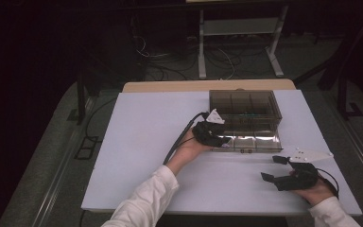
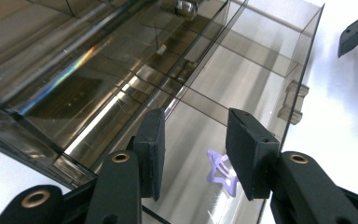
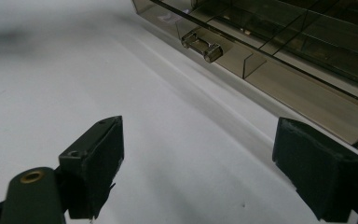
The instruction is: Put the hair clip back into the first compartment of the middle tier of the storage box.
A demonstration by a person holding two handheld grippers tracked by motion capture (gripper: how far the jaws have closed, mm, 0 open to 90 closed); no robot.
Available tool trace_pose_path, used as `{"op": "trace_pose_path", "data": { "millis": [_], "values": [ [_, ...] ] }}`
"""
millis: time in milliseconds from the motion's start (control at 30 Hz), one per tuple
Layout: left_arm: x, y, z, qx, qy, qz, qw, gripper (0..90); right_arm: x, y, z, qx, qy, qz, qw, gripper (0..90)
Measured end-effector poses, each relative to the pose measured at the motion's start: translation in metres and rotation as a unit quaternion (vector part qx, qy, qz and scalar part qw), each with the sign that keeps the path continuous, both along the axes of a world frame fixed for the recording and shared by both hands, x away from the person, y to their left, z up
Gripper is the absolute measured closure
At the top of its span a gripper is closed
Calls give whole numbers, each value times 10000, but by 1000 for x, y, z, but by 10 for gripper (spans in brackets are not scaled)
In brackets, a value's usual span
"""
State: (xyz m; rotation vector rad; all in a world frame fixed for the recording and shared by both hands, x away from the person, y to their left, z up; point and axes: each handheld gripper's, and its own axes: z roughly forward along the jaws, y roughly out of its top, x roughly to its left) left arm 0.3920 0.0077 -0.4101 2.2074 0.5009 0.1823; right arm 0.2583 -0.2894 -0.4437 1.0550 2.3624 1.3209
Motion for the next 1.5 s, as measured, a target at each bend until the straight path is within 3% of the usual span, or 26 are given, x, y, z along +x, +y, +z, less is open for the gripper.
{"op": "trace_pose_path", "data": {
  "millis": [167, 400, 733, 1100, 1500],
  "values": [
    [-2, 6, 6, -86, 39, 43, 9999, 605, 0, 0, 0, -1, -8, 9, 10000, 164],
    [-12, 12, 12, -210, -2, 51, 9998, 723, 0, 0, 0, -13, -15, 13, 10000, 164],
    [-29, 12, 14, -273, 72, -196, 9994, 891, 0, 0, 0, -15, -13, 5, 10000, 164],
    [-48, 1, 9, -289, 174, -535, 9980, 892, 0, 1, 1, -10, -24, 10, 10000, 164],
    [-53, -11, -4, -93, 217, -690, 9973, 892, 0, 1, 1, -8, -22, 15, 10000, 164]
  ]
}}
